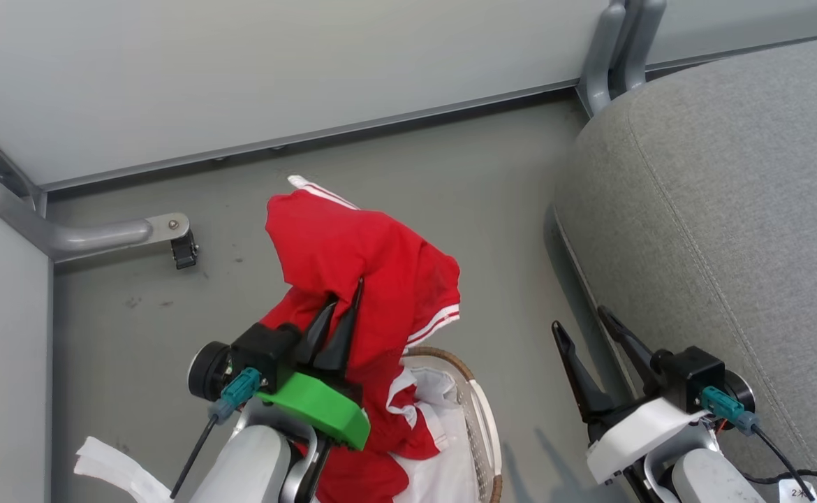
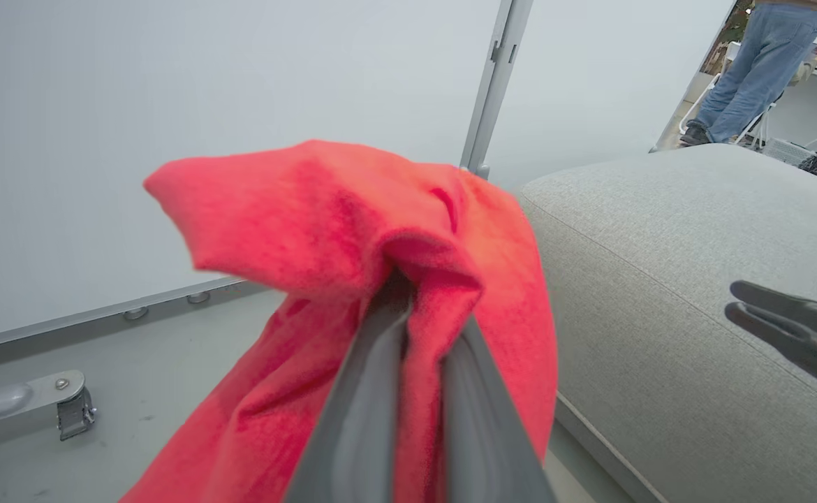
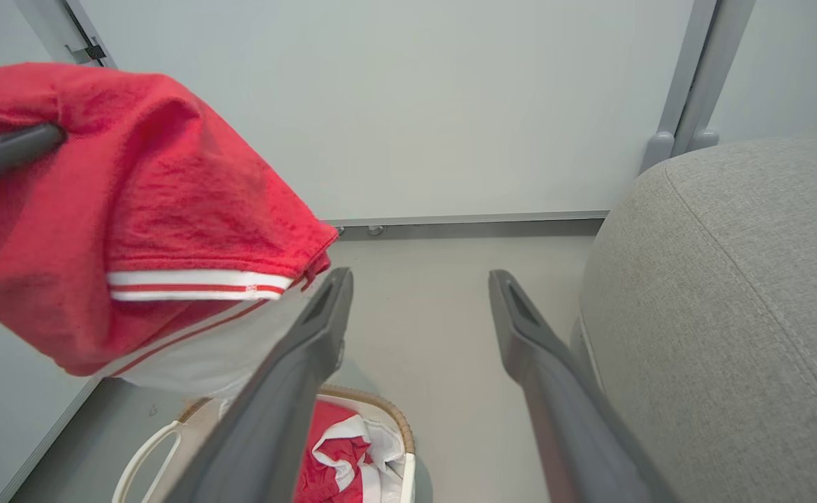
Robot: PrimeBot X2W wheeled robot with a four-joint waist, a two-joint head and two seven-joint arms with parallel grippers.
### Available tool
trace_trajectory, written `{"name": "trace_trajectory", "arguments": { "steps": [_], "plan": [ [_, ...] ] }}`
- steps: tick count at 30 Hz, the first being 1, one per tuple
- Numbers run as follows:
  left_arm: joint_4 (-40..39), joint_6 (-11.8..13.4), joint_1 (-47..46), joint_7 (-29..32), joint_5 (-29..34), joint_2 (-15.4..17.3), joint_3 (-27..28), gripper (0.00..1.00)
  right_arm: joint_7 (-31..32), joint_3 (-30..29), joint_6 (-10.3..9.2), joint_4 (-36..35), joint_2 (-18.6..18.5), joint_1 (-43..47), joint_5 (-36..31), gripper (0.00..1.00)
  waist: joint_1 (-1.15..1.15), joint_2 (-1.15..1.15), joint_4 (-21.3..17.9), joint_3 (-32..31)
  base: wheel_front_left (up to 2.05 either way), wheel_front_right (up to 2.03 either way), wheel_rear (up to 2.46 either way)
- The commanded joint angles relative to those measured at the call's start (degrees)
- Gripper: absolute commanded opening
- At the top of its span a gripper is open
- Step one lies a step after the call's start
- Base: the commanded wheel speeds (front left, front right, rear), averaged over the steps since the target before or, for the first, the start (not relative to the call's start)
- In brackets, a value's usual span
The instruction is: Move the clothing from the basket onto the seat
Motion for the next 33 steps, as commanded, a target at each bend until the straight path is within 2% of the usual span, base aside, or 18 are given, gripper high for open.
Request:
{"name": "trace_trajectory", "arguments": {
  "steps": [1,7,11,17,23,26,33],
  "plan": [
    [-1.4,-0.2,0.7,-0.1,0.6,-0.1,0.3,0.0,-0.3,0.1,-0.05,0.3,-0.1,1.0,0.3,1.0,0.01,0.0,0.3,-1.5,0.0,0.0,0.0],
    [-7.1,-0.2,0.5,-0.1,1.6,-0.8,0.8,0.0,-0.3,1.7,-0.05,0.5,-0.3,1.9,0.5,1.0,0.01,0.0,0.3,-3.1,0.0,0.0,0.0],
    [-9.5,-0.2,0.6,-0.1,1.5,-1.0,0.6,0.0,-0.3,6.4,-0.06,0.0,-1.2,1.4,1.6,1.0,0.01,0.0,0.4,-3.4,0.0,0.0,0.0],
    [-11.2,-0.2,0.8,-0.1,1.8,-1.2,-0.5,0.0,-0.3,15.4,-0.06,-6.0,-3.4,-2.8,3.8,1.0,0.01,0.0,1.1,-3.1,0.0,0.0,0.0],
    [-11.3,-0.2,0.4,-0.1,1.2,-1.4,-1.5,0.0,-0.2,18.1,-0.06,-11.2,-2.4,-6.6,7.2,1.0,0.01,0.0,2.4,-2.8,0.0,0.0,0.0],
    [-11.3,-0.2,0.3,-0.1,1.0,-1.5,-2.2,0.0,-0.2,18.2,-0.06,-10.1,-1.4,-8.4,7.3,1.0,0.01,0.0,3.2,-2.6,0.0,0.0,0.0],
    [-11.9,-0.2,-0.4,-0.1,-0.6,-1.6,-5.7,0.0,-0.2,20.7,-0.06,-1.7,1.2,-12.3,7.1,1.0,0.01,0.0,5.5,-2.0,0.0,0.0,0.0]
  ]
}}
